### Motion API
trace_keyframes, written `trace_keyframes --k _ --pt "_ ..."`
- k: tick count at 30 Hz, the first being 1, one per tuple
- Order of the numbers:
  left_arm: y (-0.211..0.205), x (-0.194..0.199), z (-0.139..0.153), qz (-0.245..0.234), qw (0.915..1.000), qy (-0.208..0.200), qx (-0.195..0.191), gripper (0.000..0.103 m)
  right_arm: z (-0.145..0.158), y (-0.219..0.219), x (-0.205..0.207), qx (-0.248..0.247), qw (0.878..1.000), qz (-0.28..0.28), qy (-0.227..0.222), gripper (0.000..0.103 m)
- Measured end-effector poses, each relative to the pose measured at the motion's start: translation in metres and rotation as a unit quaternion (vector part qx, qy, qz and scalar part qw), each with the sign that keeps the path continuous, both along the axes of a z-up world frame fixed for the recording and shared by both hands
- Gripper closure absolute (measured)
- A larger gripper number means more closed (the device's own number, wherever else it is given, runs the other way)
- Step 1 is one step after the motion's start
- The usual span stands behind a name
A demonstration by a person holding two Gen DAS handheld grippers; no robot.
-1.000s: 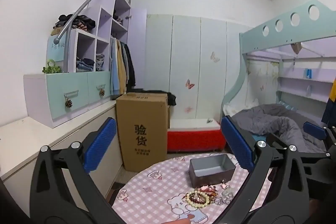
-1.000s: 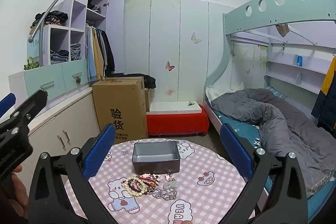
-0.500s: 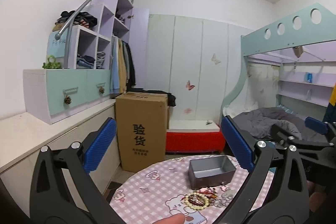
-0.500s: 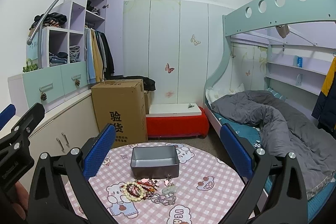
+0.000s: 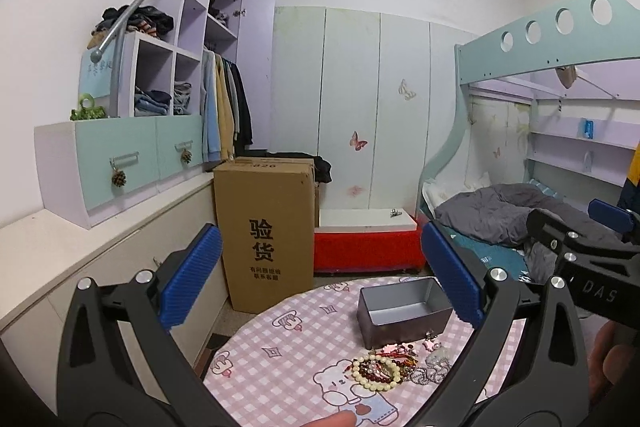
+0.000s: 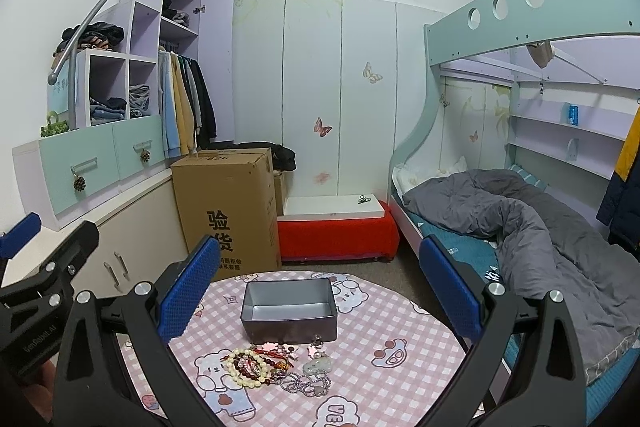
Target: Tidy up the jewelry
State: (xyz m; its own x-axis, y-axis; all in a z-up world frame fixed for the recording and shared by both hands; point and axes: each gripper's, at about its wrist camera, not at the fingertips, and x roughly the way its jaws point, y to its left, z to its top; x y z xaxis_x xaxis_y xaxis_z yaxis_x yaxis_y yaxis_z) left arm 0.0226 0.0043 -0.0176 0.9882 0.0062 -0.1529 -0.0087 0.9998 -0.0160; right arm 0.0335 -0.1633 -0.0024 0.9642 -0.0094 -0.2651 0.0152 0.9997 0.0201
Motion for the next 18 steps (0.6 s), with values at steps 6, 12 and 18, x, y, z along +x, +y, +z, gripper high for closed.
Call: trace_keyframes --k 6,12,18 --pt "-0.001 0.010 -0.006 0.000 1.0000 0.006 -0.002 0.006 -0.005 -0.001 0.009 -0.002 1.000 -0.001 0.004 0.008" --pt "-0.003 0.021 -0.015 -0.002 0.9998 0.022 -0.002 0.006 -0.011 -0.002 0.017 -0.004 1.000 -0.001 0.011 0.008" --pt "-0.006 0.036 -0.031 -0.007 0.9987 0.051 0.006 0.006 -0.020 -0.009 0.023 -0.006 1.000 -0.002 0.023 0.008"
